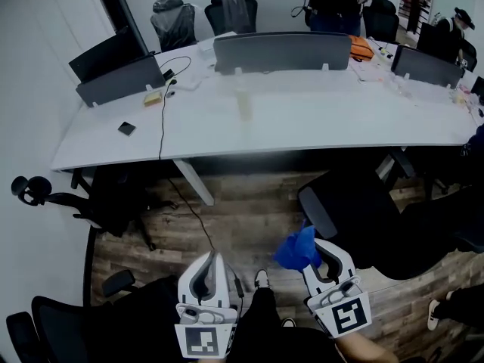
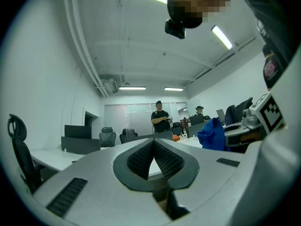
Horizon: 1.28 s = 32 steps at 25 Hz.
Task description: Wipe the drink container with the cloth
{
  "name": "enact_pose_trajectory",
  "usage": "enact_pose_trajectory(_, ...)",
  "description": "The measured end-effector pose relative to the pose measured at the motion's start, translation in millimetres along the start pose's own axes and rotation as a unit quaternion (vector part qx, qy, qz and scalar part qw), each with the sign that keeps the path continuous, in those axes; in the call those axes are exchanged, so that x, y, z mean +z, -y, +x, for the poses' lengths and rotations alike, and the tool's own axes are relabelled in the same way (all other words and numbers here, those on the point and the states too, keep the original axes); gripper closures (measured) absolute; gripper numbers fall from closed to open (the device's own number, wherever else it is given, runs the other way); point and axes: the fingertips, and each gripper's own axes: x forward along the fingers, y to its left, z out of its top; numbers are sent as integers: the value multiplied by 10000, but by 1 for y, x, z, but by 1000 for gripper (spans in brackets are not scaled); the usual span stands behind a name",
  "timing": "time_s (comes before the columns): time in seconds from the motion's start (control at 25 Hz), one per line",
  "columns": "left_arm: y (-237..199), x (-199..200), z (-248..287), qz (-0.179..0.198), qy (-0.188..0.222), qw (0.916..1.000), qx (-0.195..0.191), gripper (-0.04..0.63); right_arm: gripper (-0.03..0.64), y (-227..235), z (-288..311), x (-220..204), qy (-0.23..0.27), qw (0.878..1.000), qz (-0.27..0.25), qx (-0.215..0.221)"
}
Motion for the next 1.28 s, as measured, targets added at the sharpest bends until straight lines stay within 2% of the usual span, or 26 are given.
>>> enact_pose_trajectory(0.36, -40, 1, 52, -28, 64, 9999, -132, 592, 560, 13, 60, 9, -84, 9998, -81, -176)
enact_pose_trajectory(0.52, -55, 4, 67, -56, 32, 9997, -220, 592, 560, 17, 81, 22, 36, 9993, -263, -254)
enact_pose_trajectory(0.76, -80, 5, 89, -46, 140, 9995, -296, 592, 560, 16, 109, 25, 90, 9993, -130, -331)
enact_pose_trajectory(1.04, -93, 7, 124, -68, 411, 9979, -495, 592, 560, 27, 135, 28, 204, 9981, -244, -532)
enact_pose_trajectory(1.28, -102, 4, 145, -110, 415, 9970, -641, 592, 560, 36, 155, 29, 264, 9970, -248, -690)
